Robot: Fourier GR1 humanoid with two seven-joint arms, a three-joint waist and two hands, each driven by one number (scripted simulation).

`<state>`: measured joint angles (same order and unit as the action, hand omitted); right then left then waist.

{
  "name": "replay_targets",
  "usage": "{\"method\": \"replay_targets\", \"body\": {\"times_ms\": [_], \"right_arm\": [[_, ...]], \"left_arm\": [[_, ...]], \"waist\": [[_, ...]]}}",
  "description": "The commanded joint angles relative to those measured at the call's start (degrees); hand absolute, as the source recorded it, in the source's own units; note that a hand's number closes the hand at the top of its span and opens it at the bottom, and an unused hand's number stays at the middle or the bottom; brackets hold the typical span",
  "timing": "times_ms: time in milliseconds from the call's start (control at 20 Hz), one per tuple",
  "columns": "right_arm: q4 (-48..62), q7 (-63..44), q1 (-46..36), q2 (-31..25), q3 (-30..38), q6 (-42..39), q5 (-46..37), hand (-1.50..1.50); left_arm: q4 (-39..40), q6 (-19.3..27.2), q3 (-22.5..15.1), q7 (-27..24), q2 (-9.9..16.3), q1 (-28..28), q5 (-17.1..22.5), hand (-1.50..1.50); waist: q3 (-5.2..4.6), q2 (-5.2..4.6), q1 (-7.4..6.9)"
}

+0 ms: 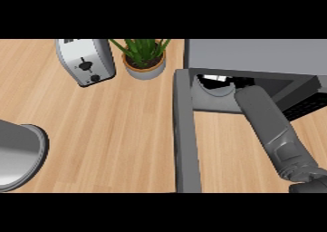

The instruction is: Pick up the milk, place it into the microwave and close the microwave

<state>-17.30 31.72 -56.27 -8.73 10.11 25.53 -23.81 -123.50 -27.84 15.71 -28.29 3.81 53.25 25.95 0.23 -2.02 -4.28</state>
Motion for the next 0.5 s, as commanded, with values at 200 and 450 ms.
{"method": "replay_targets", "body": {"times_ms": [200, 450], "right_arm": [[4.20, 0.47, -3.65, -3.78, 4.52, 6.95, 1.72, -1.50], [8.21, 1.41, -3.08, -3.61, 1.29, 9.74, -2.47, -1.50]], "left_arm": [[1.02, 0.44, 0.64, 1.15, 1.37, -3.50, -1.10, -1.50], [2.10, 1.66, 0.25, 2.44, 2.13, -6.98, -2.89, -1.50]], "waist": [[0.02, -0.93, -2.07], [0.00, -1.46, -2.49]]}}
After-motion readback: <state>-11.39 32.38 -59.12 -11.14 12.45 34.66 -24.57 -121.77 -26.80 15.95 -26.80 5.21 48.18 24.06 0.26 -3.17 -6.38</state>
